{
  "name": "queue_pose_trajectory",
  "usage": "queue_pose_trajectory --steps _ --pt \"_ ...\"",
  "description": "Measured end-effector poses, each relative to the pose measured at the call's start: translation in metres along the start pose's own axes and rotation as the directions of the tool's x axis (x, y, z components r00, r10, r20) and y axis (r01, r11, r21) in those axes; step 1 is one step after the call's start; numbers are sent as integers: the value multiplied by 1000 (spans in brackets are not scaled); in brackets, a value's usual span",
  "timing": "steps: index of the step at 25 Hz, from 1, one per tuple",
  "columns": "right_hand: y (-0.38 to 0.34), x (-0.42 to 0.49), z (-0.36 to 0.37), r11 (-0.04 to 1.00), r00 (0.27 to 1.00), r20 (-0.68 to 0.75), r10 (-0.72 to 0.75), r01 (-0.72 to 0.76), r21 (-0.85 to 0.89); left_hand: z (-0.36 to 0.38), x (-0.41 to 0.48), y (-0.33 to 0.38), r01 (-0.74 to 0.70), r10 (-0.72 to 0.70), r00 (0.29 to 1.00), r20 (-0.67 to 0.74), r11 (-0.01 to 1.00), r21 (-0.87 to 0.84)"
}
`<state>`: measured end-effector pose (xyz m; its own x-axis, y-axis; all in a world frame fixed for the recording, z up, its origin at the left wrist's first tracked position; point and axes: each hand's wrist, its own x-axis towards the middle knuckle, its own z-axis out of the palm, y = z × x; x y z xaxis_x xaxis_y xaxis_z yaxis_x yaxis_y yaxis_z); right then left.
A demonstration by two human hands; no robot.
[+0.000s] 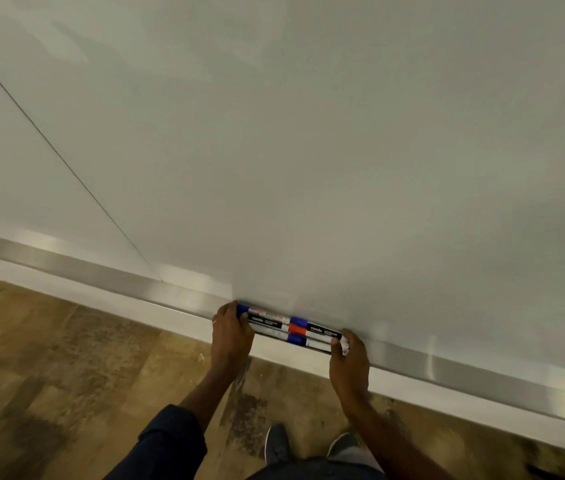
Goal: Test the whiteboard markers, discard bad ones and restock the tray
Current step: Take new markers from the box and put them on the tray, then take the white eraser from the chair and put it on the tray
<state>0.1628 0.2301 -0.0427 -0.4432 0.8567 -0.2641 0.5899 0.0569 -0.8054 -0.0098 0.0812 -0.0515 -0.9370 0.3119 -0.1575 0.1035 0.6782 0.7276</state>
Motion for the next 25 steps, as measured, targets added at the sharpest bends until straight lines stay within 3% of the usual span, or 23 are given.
queue_pose_trajectory --steps 6,11,15,19,25 --pt "25 -19 -9 974 985 12 -170 170 -152 8 -22 1 -49 47 998 36 998 50" --pt "56 -36 -43 871 936 -10 -352 324 -368 31 -71 12 -322 284 942 181 916 241" --pt "82 -56 -81 849 945 -17 -327 285 -445 65 -127 36 -550 440 815 378 792 264" --pt "116 -92 -130 850 956 -68 -284 219 -479 100 -178 58 -684 491 689 533 685 252" --pt "200 -178 -219 884 945 -278 -173 25 -466 142 -280 91 -849 579 477 661 497 177"
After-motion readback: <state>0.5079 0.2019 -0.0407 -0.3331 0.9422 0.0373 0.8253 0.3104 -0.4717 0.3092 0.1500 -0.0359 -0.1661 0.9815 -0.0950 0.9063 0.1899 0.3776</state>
